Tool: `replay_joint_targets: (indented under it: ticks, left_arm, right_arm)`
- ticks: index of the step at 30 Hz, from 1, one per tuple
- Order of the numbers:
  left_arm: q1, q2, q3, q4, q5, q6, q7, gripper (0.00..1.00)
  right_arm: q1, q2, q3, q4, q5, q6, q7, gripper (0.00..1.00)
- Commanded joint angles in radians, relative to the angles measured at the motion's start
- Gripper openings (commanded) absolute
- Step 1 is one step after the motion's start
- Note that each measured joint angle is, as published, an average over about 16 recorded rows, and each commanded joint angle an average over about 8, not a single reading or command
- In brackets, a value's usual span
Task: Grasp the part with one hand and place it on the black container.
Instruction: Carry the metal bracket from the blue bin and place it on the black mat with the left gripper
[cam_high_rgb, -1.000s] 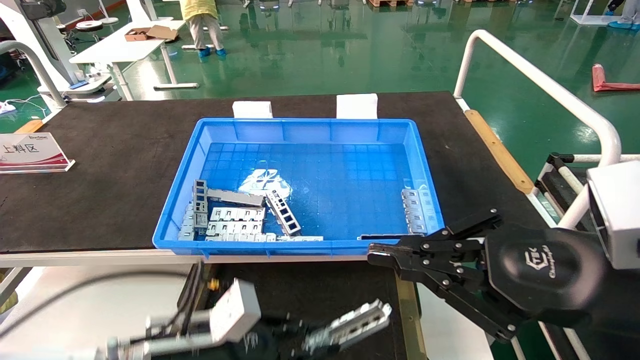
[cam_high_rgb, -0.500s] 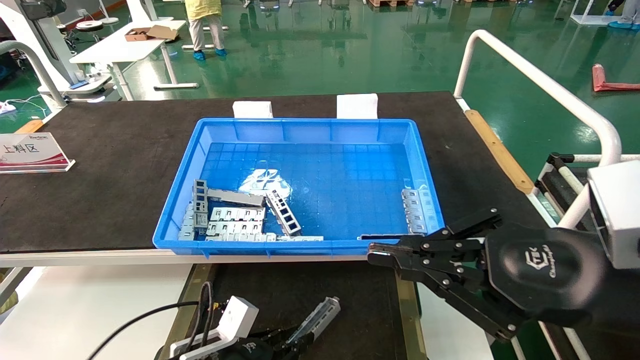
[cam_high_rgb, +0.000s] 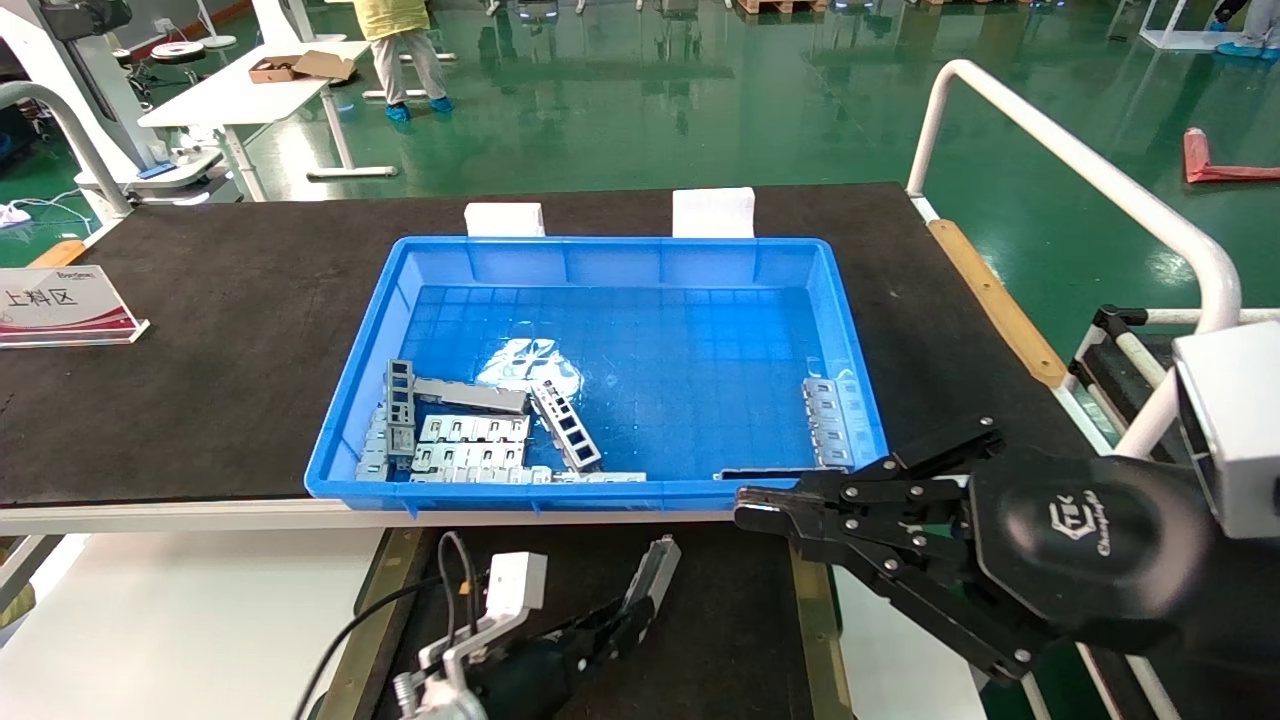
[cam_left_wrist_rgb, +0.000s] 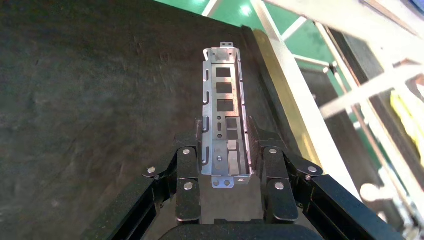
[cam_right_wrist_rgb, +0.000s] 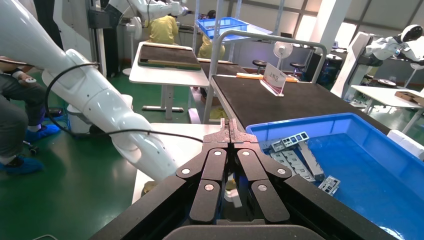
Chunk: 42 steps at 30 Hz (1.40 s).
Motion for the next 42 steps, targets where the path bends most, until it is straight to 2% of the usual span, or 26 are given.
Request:
replay_joint_targets:
  ticks: [1, 9, 19, 20, 22, 23, 28, 30, 31, 32, 42]
  left_arm:
    - [-0.006, 0.029, 0.008, 0.021, -0.015, -0.030, -0.020, 0.00]
    - [-0.023, 0.137, 0.010, 0.137, -0.045, -0.100, -0.048, 0.00]
    - [-0.022, 0.230, -0.022, 0.261, -0.042, -0.126, -0.059, 0.00]
    - [-0.021, 0.237, -0.027, 0.272, -0.040, -0.126, -0.059, 0.01]
    - [-0.019, 0.250, -0.037, 0.292, -0.034, -0.123, -0.059, 0.09]
    - [-0.018, 0.255, -0.041, 0.300, -0.030, -0.122, -0.058, 0.15]
    - [-0.011, 0.273, -0.063, 0.332, -0.013, -0.109, -0.056, 0.74]
    - [-0.009, 0.277, -0.072, 0.340, -0.008, -0.103, -0.055, 0.91]
    - [-0.008, 0.279, -0.075, 0.343, -0.005, -0.101, -0.055, 0.97]
    - [-0.007, 0.280, -0.079, 0.345, -0.003, -0.098, -0.055, 1.00]
    - [0.001, 0.284, -0.108, 0.345, 0.021, -0.083, -0.047, 1.00]
  right_arm:
    - [0.000, 0.000, 0.000, 0.000, 0.000, 0.000, 0.000, 0.00]
    - [0.000, 0.000, 0.000, 0.000, 0.000, 0.000, 0.000, 0.00]
    - [0.000, 0.000, 0.000, 0.000, 0.000, 0.000, 0.000, 0.00]
    - [0.000, 0.000, 0.000, 0.000, 0.000, 0.000, 0.000, 0.00]
    - [0.000, 0.000, 0.000, 0.000, 0.000, 0.000, 0.000, 0.01]
    - [0.000, 0.000, 0.000, 0.000, 0.000, 0.000, 0.000, 0.07]
    - [0.000, 0.000, 0.000, 0.000, 0.000, 0.000, 0.000, 0.69]
    - [0.000, 0.000, 0.000, 0.000, 0.000, 0.000, 0.000, 0.92]
    - [0.000, 0.000, 0.000, 0.000, 0.000, 0.000, 0.000, 0.99]
    - [0.000, 0.000, 0.000, 0.000, 0.000, 0.000, 0.000, 1.00]
    - [0.000, 0.000, 0.000, 0.000, 0.000, 0.000, 0.000, 1.00]
